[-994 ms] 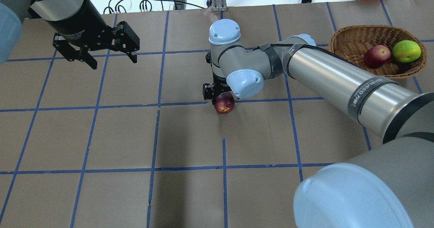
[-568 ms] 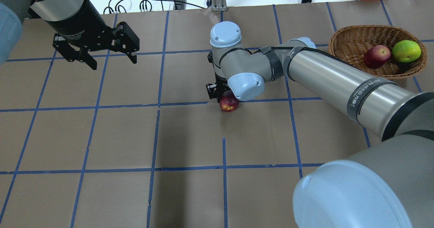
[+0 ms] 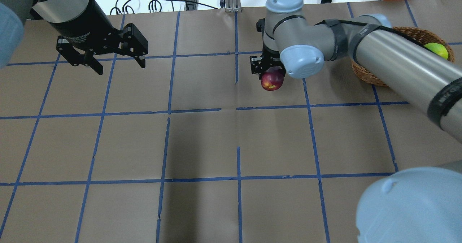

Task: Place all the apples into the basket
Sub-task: 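Carry the dark red apple over the basket with the right gripper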

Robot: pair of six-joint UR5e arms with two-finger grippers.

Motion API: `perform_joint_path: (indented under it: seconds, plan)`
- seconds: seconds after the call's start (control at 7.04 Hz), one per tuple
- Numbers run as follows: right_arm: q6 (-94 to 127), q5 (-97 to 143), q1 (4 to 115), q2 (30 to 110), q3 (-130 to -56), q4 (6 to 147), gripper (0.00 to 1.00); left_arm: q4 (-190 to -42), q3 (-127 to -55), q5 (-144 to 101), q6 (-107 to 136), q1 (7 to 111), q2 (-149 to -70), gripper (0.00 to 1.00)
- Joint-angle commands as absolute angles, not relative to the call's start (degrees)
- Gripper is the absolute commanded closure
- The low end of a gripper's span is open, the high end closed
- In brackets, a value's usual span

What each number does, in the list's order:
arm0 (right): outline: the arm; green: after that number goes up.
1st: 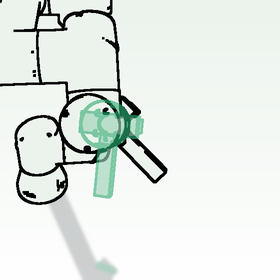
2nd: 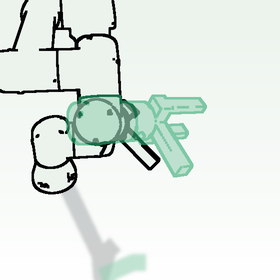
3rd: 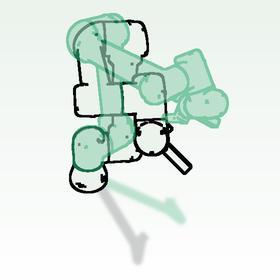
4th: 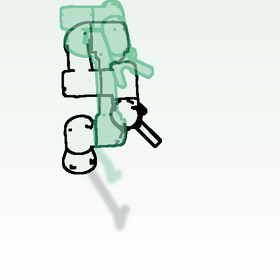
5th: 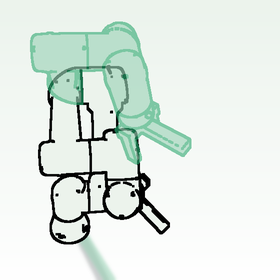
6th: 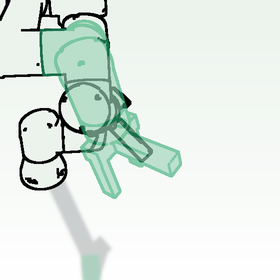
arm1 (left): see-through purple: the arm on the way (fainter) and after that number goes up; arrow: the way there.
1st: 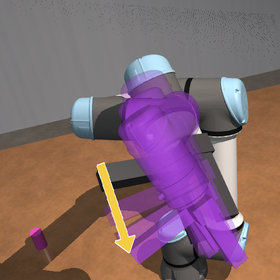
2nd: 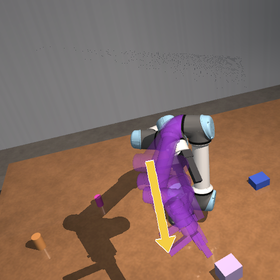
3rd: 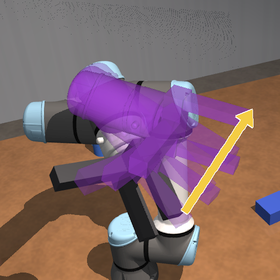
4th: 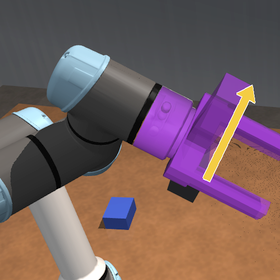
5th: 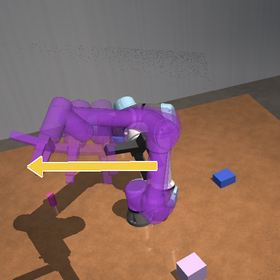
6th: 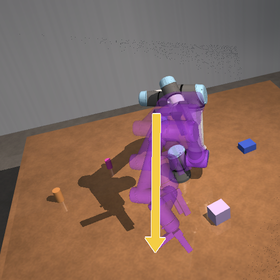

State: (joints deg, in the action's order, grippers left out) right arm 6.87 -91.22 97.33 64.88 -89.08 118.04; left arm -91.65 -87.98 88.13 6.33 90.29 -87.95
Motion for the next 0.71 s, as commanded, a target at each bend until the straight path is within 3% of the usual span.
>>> perform_joint_path:
  seconds: [0.0, 0.57]
  plan:
    - [2.33, -96.30, 86.71, 66.10, -85.36, 116.10, 1.00, -91.76, -87.98, 88.24, 6.33, 90.35, -87.89, 0.00]
    - [-22.03, -99.05, 70.86, 63.21, -82.71, 118.55, 1.00, -91.93, -87.98, 88.15, 6.33, 90.26, -87.89, 0.00]
